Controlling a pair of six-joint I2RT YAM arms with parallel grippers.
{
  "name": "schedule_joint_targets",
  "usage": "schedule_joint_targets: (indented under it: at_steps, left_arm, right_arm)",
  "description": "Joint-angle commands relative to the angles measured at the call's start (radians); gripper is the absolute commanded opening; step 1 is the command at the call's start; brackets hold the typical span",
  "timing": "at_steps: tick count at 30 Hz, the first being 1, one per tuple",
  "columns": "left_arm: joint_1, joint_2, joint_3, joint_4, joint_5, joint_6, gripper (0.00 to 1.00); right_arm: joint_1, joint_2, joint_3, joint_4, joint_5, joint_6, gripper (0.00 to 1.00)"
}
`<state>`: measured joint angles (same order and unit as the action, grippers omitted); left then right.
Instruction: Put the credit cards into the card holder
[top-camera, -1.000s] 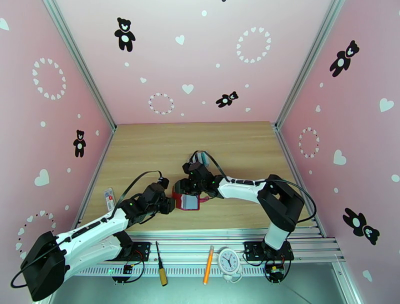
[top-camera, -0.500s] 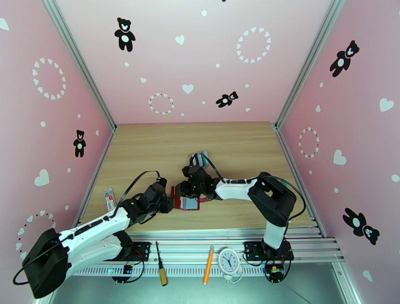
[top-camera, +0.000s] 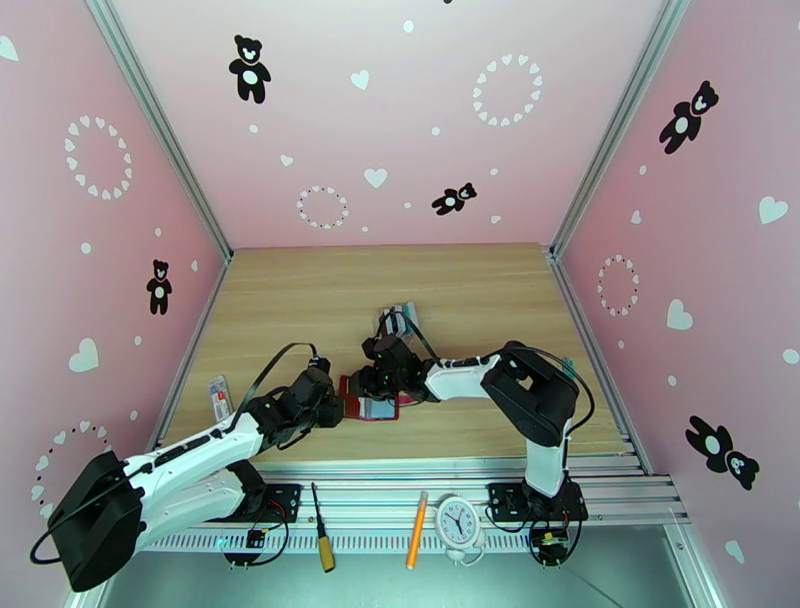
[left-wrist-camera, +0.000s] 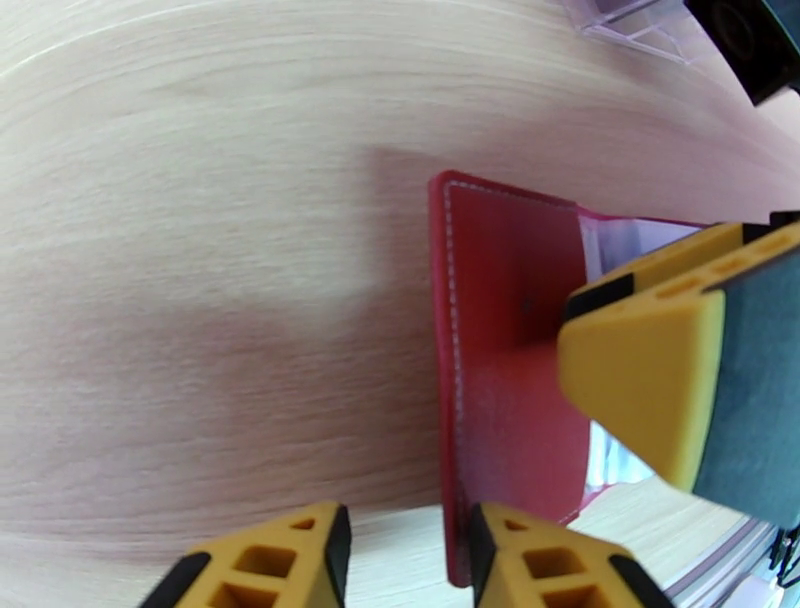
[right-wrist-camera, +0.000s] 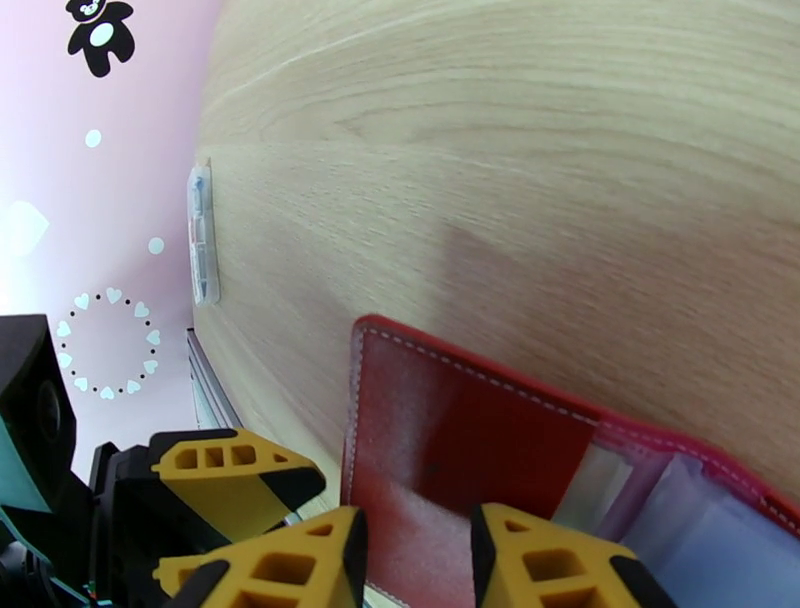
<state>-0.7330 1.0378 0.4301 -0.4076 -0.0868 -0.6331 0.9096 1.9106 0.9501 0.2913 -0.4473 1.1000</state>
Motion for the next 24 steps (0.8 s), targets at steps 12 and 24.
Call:
schedule_joint_targets:
  at_steps: [12, 24]
  left_arm:
    - [-0.006, -0.006, -0.005, 0.155, 0.160, 0.044, 0.29]
    - [-0.005, 0.055, -0.034, 0.163, 0.129, 0.011, 0.20]
  right_arm:
    - [0.001, 0.064, -0.032, -0.014, 0.022, 0.013, 0.35]
    - [-0.006, 0.067, -0.043, -0.001, 0.019, 0.020, 0.36]
